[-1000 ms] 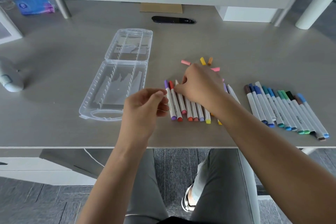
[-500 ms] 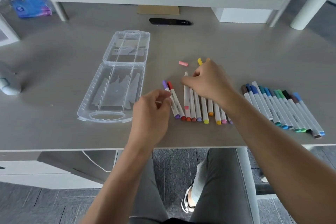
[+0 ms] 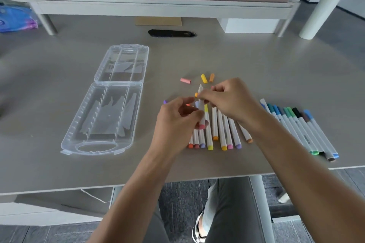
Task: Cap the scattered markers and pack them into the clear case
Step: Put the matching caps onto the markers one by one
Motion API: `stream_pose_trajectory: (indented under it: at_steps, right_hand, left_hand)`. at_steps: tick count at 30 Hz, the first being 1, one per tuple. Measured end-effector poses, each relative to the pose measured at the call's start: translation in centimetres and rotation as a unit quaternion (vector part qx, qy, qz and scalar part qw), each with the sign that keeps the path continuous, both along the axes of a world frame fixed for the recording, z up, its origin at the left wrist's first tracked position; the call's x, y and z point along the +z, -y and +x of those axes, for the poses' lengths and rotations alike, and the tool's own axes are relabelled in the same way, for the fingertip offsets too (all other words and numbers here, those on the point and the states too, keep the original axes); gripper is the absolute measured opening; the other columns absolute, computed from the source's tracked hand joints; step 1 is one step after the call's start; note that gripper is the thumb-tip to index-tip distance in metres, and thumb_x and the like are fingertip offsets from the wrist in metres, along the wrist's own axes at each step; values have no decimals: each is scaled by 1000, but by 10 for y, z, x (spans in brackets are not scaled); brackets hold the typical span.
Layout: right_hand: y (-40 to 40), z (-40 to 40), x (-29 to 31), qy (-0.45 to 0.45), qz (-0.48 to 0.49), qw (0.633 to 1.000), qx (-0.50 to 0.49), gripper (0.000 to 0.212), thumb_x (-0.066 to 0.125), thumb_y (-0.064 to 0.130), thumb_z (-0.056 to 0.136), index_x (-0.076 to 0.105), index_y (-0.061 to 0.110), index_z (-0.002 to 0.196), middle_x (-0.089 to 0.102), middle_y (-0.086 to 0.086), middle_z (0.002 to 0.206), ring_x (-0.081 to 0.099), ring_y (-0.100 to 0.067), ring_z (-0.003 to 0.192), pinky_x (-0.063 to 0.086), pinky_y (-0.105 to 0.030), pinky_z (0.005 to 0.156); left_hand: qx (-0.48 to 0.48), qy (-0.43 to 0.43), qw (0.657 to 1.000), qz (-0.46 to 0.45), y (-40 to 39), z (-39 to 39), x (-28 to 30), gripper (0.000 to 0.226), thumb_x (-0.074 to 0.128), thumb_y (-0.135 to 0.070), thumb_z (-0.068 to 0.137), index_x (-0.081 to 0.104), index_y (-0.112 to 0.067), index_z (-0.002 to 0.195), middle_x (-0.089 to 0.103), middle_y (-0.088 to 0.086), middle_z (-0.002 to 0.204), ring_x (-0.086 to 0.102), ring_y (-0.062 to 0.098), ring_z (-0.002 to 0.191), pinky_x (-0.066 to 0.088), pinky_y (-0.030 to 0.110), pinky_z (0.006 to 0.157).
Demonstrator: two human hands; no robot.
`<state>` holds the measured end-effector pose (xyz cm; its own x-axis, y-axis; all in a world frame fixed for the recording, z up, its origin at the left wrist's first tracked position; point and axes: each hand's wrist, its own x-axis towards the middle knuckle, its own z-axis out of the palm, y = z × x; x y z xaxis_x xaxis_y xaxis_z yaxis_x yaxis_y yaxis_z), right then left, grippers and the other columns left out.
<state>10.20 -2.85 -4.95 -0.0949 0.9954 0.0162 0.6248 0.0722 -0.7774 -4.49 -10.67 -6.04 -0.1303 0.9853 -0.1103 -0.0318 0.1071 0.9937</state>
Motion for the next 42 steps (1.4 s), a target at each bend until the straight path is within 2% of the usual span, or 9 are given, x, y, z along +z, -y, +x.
stream_pose_trajectory:
  at_steps: [3,7,10,16,26,29,33,39,42]
  right_hand:
    - [-10,4,1,-13,-4,1000,-13,30,71,34,96,80,13,76,68,6,56,55,-1,47,44,-20,55]
    - [-31,13,-3,4,32,999,-43,28,67,28,98,80,14,77,73,-4,69,59,0,51,47,-25,62]
    - [-43,20,-10,41,52,996,-55,25,67,25,98,80,11,82,71,-2,69,56,-1,51,43,-25,58]
    - [-51,39,-17,103,81,988,-79,13,70,19,96,80,13,100,74,1,88,68,-18,85,50,-28,77]
    - [-65,46,-24,172,100,980,-19,20,74,18,91,79,23,109,69,8,86,60,-8,76,47,-26,76]
    - [-71,41,-25,215,100,972,8,13,76,25,90,81,27,103,66,10,80,60,-10,75,44,-26,66]
    - [-72,37,-26,242,120,962,26,6,73,28,93,76,30,97,53,5,98,51,-11,84,36,-28,74]
    - [-61,43,-18,-26,83,994,61,10,73,17,96,78,17,104,77,6,97,67,0,75,52,-19,72]
    - [-48,47,-8,-162,21,983,83,16,70,10,97,78,13,111,78,-1,99,53,0,57,41,-12,56]
  left_hand:
    - [3,169,985,-44,-7,-2,7,20,61,11,91,69,-3,103,74,14,81,72,31,77,63,31,73]
    - [18,267,961,-72,-17,-10,8,15,57,12,93,67,2,99,69,26,91,70,33,80,63,32,72]
    - [18,273,958,-85,-22,-15,5,16,56,11,93,67,2,101,70,24,91,69,32,78,63,36,76]
    - [24,287,950,-116,-30,-17,4,20,49,11,95,64,4,107,69,19,79,69,32,74,64,37,71]
    - [-2,328,935,-135,-41,-8,5,16,51,5,99,60,7,111,73,20,84,72,31,75,62,35,65]
    - [-4,337,932,-132,-42,-7,4,15,50,5,99,60,6,110,73,20,82,72,31,74,62,35,65]
    - [-3,340,931,-130,-43,-7,3,18,51,5,99,60,6,115,72,20,85,71,30,73,61,34,63]
    - [-9,266,955,-128,-40,-5,-3,27,46,3,97,66,5,115,63,15,83,40,15,50,31,24,44]
    - [-20,247,961,-120,-35,-4,-3,28,45,4,96,69,3,110,59,15,84,33,14,48,21,27,48]
